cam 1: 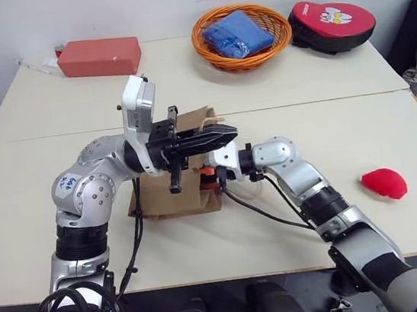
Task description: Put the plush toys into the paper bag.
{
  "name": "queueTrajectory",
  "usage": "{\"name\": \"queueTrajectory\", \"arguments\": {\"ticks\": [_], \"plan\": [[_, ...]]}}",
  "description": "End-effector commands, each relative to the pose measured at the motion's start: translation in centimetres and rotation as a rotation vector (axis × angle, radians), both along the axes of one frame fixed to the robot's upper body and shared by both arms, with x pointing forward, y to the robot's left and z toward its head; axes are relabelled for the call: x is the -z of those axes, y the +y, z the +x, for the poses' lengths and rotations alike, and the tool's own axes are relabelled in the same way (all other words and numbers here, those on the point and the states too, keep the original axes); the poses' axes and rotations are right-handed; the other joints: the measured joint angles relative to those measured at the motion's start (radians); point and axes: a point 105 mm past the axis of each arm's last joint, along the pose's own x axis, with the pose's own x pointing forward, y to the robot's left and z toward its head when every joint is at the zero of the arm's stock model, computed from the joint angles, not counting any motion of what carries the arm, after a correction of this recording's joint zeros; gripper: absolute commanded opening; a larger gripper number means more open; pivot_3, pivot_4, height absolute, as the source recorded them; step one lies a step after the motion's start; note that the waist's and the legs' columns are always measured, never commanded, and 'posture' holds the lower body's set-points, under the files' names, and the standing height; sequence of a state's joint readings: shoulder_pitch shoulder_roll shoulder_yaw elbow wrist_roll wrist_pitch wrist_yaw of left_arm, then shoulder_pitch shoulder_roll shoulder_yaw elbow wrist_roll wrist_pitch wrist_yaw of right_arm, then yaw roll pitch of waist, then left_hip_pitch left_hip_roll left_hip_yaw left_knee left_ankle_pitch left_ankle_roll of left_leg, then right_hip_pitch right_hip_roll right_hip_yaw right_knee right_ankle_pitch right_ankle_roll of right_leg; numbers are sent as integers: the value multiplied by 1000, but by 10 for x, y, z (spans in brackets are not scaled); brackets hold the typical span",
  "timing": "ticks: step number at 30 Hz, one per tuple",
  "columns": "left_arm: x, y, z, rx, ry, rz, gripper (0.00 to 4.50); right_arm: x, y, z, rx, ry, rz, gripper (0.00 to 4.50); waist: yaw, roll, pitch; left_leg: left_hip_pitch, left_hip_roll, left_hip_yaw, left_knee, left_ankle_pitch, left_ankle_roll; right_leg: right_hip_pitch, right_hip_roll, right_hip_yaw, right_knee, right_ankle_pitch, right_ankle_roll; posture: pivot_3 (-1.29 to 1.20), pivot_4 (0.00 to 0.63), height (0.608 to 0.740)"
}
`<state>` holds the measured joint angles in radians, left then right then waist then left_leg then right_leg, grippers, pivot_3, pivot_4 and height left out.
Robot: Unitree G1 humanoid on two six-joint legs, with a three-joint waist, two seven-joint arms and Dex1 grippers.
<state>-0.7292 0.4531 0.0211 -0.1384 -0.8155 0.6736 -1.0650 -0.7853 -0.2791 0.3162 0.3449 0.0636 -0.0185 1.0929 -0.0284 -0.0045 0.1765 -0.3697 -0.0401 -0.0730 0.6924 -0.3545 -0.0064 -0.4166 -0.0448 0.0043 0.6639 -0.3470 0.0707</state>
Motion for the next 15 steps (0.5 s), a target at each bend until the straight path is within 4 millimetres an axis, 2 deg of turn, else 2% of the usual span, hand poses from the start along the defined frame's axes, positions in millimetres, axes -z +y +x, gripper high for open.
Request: {"name": "queueTrajectory", "arguments": {"ticks": [1, 3, 6, 7, 10, 13, 15], "plan": [[-2, 7, -4, -20, -35, -3, 0, -15, -25, -16, -59, 9, 25, 2591, 1, 0, 0, 0, 0, 0, 0, 0, 0, 0, 0, 0, 0, 0, 0, 0, 150, 740], [-1, 9, -4, -34, -31, -3, 0, -18, -41, -26, -90, 50, 38, 3251, 1, 0, 0, 0, 0, 0, 0, 0, 0, 1, 0, 0, -1, 0, 0, 0, 150, 740], [2, 10, -5, -49, -27, -6, 0, -28, -63, -29, -61, 91, 95, 4308, 1, 0, 0, 0, 0, 0, -1, 0, 0, 1, 0, 0, -1, 0, 0, 0, 150, 740], [2, 11, -5, -51, -26, -6, 0, -31, -71, -31, -58, 90, 105, 4473, 1, 0, 0, 0, 0, 0, -1, 0, 0, 1, 0, 0, 0, 0, 0, 0, 150, 740], [4, 11, -7, -59, -24, -5, 0, -41, -92, -32, -6, 18, 126, 4473, 2, 0, 0, 0, 0, 0, -1, 0, 0, 0, 0, 0, 0, 0, 0, 0, 150, 740], [7, 13, -9, -67, -24, 4, 0, -47, -116, -46, 25, 28, 151, 4473, 4, 0, 0, 0, 0, 0, -2, 0, 0, 1, 0, 1, -1, 0, 0, 0, 150, 740], [8, 15, -11, -75, -21, 2, 0, -48, -136, -52, 113, 21, 173, 4473, 7, 0, 0, 0, 0, 0, -2, 0, 0, 1, 0, 1, -1, 0, 0, 0, 150, 740]]}}
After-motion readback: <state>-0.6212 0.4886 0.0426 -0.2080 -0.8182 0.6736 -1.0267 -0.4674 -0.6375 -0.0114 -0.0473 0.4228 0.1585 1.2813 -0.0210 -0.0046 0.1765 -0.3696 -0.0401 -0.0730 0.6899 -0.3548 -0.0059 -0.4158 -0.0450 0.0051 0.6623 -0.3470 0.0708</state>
